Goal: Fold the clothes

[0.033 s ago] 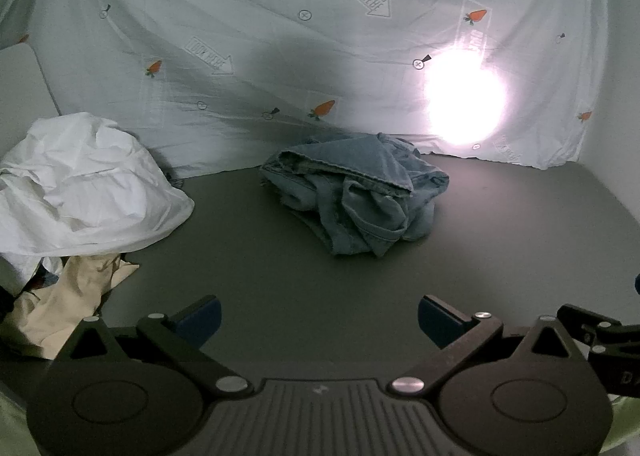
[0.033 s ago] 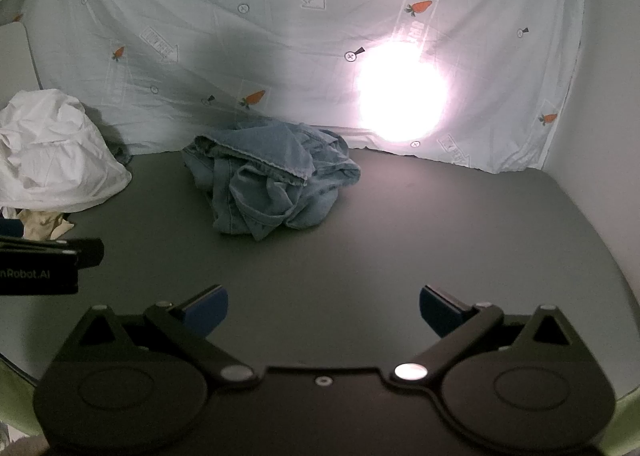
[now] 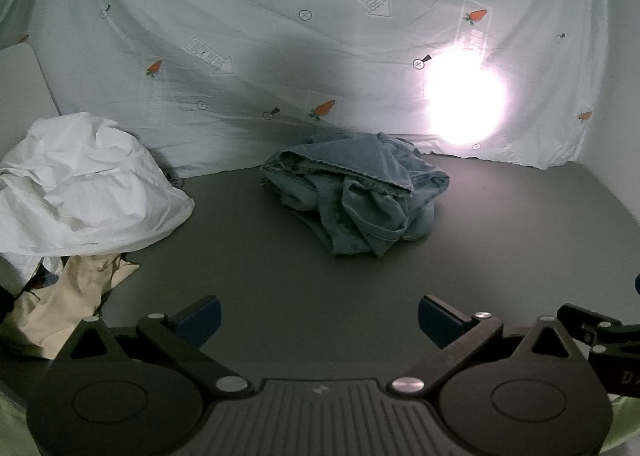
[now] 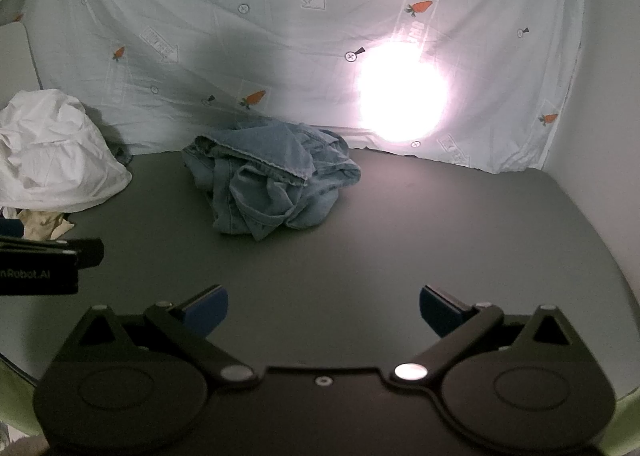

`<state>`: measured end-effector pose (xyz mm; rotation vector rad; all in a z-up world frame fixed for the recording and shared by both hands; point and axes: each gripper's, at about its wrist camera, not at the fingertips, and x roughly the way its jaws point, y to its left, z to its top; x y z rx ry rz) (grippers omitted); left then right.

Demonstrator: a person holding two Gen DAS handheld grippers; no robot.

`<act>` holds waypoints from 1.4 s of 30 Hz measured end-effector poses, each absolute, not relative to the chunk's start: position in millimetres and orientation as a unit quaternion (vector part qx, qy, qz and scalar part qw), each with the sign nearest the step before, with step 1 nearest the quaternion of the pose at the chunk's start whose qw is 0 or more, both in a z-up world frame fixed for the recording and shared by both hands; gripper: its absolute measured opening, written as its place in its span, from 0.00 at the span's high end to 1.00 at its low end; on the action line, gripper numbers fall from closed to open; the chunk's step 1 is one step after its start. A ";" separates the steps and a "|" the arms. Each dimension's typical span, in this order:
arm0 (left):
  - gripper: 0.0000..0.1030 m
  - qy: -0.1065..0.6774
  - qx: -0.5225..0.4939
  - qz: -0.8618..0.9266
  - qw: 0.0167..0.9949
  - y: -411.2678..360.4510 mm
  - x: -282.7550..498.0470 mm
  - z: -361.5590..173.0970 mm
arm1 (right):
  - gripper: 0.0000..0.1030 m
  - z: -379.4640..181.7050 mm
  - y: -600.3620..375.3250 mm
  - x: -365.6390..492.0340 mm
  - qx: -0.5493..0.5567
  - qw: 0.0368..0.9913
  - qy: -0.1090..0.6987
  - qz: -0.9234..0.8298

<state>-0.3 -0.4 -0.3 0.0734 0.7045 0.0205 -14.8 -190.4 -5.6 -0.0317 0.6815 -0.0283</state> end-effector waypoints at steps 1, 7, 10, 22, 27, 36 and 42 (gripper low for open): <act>0.00 0.345 0.036 0.010 0.938 -0.7 -0.5 -0.5 | 0.00 -6.2 -190.9 -15.2 -0.014 0.942 0.334 -0.014; 0.00 0.345 0.036 0.009 0.938 -2.3 -3.5 -0.6 | 0.00 -7.6 -193.5 -15.2 -0.013 0.942 0.335 -0.012; 0.00 0.346 0.036 0.008 0.938 -1.4 -2.4 -2.9 | 0.00 -6.7 -195.6 -14.3 -0.014 0.942 0.335 -0.014; 0.00 0.345 0.041 0.007 0.938 -7.4 0.4 -2.5 | 0.00 -6.0 -193.8 -14.3 -0.013 0.942 0.335 -0.015; 0.00 0.346 0.043 0.008 0.937 -10.2 -0.6 -2.4 | 0.00 -8.2 -194.6 -15.1 -0.011 0.942 0.336 -0.014; 0.00 0.347 0.043 0.006 0.937 -9.2 -1.5 -3.8 | 0.00 -9.2 -194.9 -14.3 -0.011 0.941 0.337 -0.016; 0.00 0.348 0.043 0.004 0.937 -9.1 -1.1 -4.2 | 0.00 -9.7 -194.2 -15.0 -0.010 0.942 0.336 -0.016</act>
